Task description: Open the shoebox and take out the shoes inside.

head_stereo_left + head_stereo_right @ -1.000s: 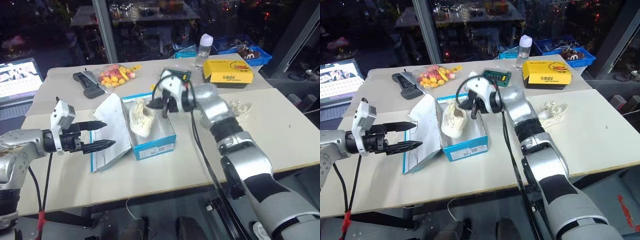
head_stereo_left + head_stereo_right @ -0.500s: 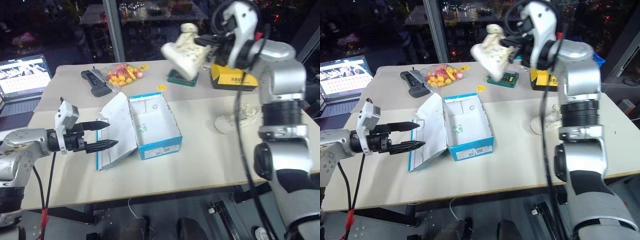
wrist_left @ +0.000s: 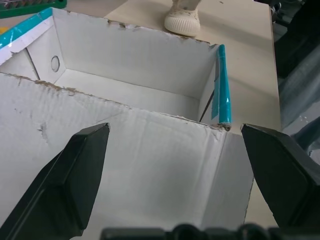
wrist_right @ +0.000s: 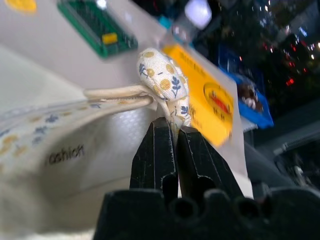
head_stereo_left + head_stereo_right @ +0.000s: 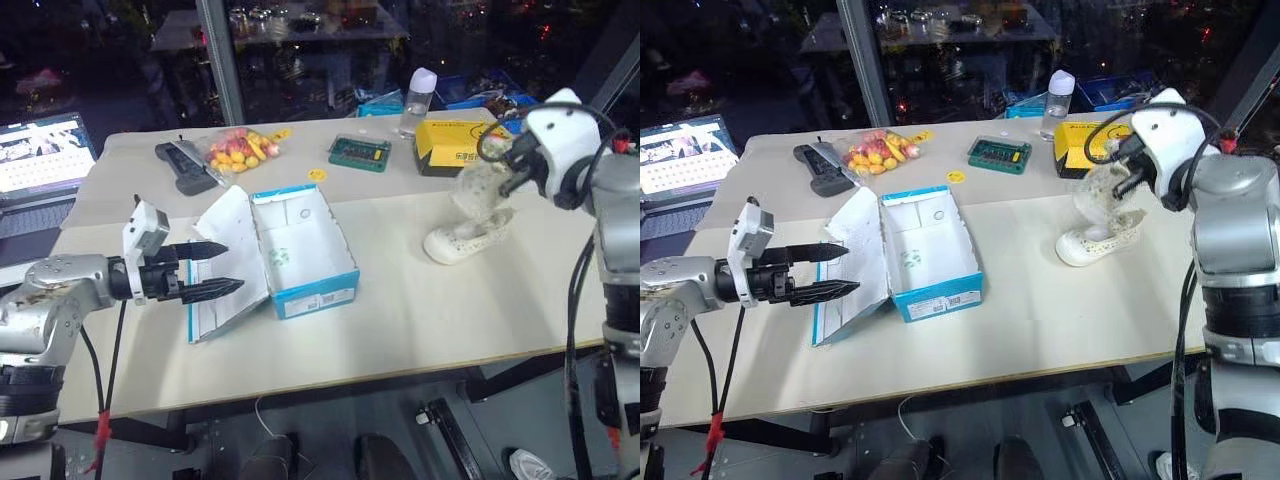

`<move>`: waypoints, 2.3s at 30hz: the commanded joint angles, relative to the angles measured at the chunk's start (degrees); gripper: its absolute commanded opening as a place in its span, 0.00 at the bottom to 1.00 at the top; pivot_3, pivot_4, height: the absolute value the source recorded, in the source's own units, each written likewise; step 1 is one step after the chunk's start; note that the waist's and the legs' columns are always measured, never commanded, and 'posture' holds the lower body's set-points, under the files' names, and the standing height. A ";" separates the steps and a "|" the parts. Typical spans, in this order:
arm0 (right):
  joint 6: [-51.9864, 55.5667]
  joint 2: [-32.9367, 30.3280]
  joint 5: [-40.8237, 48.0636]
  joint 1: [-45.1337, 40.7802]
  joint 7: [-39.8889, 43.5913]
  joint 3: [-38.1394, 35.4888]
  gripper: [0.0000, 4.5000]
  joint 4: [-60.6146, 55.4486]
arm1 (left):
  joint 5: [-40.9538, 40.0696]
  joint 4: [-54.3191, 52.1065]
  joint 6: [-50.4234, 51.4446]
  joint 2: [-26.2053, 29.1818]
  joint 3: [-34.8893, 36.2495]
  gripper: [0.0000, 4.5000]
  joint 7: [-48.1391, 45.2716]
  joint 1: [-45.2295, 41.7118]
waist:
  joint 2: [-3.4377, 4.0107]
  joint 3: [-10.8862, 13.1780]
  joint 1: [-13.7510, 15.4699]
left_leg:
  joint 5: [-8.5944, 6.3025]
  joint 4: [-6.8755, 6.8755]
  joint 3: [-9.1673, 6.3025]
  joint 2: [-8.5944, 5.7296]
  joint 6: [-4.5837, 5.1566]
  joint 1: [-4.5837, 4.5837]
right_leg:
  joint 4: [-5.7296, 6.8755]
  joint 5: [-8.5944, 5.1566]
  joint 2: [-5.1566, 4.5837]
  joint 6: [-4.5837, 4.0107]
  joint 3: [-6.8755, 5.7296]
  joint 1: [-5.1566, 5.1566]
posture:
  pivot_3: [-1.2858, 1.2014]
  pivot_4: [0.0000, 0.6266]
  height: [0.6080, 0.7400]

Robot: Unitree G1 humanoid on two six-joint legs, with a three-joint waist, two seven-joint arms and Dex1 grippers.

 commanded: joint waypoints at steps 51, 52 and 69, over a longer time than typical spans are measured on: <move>19.31 0.01 24.68 4.83 4.41 -10.88 0.77 -21.82 | -2.13 -5.69 1.83 -1.78 3.44 1.00 3.82 4.23 | -0.21 -0.07 0.87 | -0.17 0.29 0.14 0.09 0.26 0.02 | -0.18 0.07 -0.12 0.17 -0.02 0.23 | 0.52 0.24 0.98; 19.18 0.54 24.79 5.22 3.77 -9.88 0.77 -21.95 | -2.29 -5.93 1.97 -1.78 3.60 1.00 4.03 4.41 | -0.21 -0.07 1.05 | -0.17 0.35 0.14 0.06 0.26 0.01 | -0.17 0.09 -0.17 0.19 -0.01 0.23 | 0.52 0.24 0.98; 3.25 33.65 11.49 27.55 -32.09 -6.82 0.77 -24.00 | 5.26 -10.02 -3.88 -18.80 14.89 1.00 38.27 10.91 | -0.24 -0.21 1.54 | -0.17 0.33 0.15 0.00 0.25 0.04 | -0.02 0.12 -0.12 0.20 0.32 0.11 | 0.52 0.24 0.98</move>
